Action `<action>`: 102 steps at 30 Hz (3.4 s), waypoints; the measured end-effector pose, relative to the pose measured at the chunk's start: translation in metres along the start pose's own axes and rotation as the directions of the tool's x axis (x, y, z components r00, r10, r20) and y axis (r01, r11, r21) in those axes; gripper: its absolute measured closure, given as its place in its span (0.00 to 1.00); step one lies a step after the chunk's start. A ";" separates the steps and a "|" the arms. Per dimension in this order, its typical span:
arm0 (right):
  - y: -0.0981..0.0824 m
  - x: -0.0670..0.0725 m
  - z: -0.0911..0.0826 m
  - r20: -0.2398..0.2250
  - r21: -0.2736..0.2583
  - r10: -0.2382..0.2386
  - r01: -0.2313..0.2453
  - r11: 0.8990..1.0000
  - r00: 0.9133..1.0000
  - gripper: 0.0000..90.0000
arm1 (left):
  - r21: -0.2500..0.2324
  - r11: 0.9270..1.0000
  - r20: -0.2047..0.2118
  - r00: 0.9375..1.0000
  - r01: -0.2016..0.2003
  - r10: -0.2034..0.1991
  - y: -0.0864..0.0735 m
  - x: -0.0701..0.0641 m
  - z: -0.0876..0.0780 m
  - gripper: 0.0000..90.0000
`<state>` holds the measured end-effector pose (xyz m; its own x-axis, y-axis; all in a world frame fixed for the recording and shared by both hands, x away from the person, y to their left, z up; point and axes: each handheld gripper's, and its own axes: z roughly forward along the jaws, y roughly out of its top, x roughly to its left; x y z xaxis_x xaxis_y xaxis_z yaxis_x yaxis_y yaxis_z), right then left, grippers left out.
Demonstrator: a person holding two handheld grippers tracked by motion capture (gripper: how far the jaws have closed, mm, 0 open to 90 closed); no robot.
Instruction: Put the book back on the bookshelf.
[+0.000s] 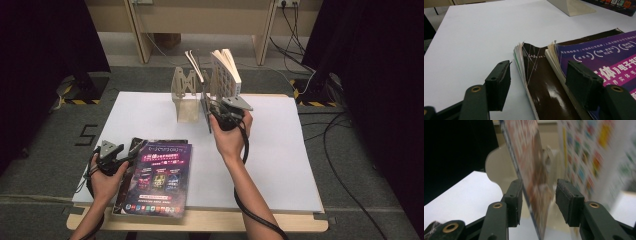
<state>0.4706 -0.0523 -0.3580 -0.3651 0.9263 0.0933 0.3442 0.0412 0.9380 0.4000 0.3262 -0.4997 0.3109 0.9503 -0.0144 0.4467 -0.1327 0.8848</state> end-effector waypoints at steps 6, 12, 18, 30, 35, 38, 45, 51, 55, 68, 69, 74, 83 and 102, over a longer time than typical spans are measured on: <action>0.011 0.021 0.013 -0.037 0.000 -0.003 0.003 1.000 0.999 0.64 | -0.009 1.000 0.007 1.000 0.009 -0.009 0.000 0.001 -0.001 0.40; 0.006 0.028 0.019 -0.042 0.016 -0.014 0.015 1.000 0.999 0.64 | -0.004 1.000 0.006 1.000 0.004 -0.004 0.000 0.000 0.000 0.40; -0.002 0.033 0.025 -0.058 0.043 -0.020 0.022 0.999 0.998 0.62 | -0.002 1.000 0.004 1.000 -0.001 0.001 0.000 0.000 0.000 0.40; -0.005 0.060 0.047 -0.083 0.079 -0.079 0.085 0.993 0.993 0.58 | -0.001 1.000 0.010 1.000 0.009 -0.009 0.000 0.001 0.000 0.40; -0.004 0.072 0.057 -0.080 0.080 -0.121 0.127 0.989 0.989 0.58 | 0.000 1.000 0.010 1.000 0.008 -0.008 0.000 0.001 0.000 0.40; -0.004 0.077 0.063 -0.068 0.080 -0.136 0.142 0.987 0.988 0.58 | 0.002 1.000 0.012 1.000 0.010 -0.010 0.000 0.001 0.000 0.40; -0.001 0.084 0.075 -0.031 0.082 -0.183 0.185 0.979 0.983 0.58 | 0.004 1.000 0.015 1.000 0.013 -0.013 0.000 0.002 0.001 0.40; 0.000 0.092 0.084 0.000 0.091 -0.216 0.215 0.972 0.976 0.58 | 0.004 1.000 0.016 1.000 0.012 -0.012 0.000 0.002 0.001 0.40; 0.000 0.095 0.090 0.029 0.096 -0.232 0.229 0.969 0.972 0.60 | 0.004 1.000 0.017 1.000 0.012 -0.012 0.000 0.002 0.001 0.40; 0.011 0.077 0.078 0.059 0.046 -0.180 0.178 0.983 0.982 0.83 | 0.005 1.000 0.018 1.000 0.010 -0.010 0.000 0.002 0.001 0.40; 0.012 0.074 0.076 0.064 0.037 -0.167 0.165 0.986 0.984 0.84 | 0.005 1.000 0.018 1.000 0.008 -0.008 0.000 0.002 0.001 0.40; 0.019 0.054 0.067 0.103 0.002 -0.103 0.103 0.995 0.989 0.89 | 0.007 1.000 0.020 1.000 0.007 -0.007 0.000 0.001 0.001 0.40; 0.026 0.020 0.056 0.150 -0.031 0.035 -0.031 0.999 0.988 0.94 | 0.010 1.000 0.021 1.000 0.006 -0.006 0.000 0.001 0.001 0.40; 0.020 0.002 0.047 0.143 -0.058 0.146 -0.139 0.989 0.979 0.95 | 0.011 1.000 0.024 1.000 0.003 -0.004 0.000 0.001 0.001 0.40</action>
<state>0.5171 -0.0318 -0.3544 -0.1833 0.9664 0.1801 0.3408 -0.1094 0.9337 0.4018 0.3271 -0.5000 0.3294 0.9438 -0.0287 0.4574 -0.1329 0.8793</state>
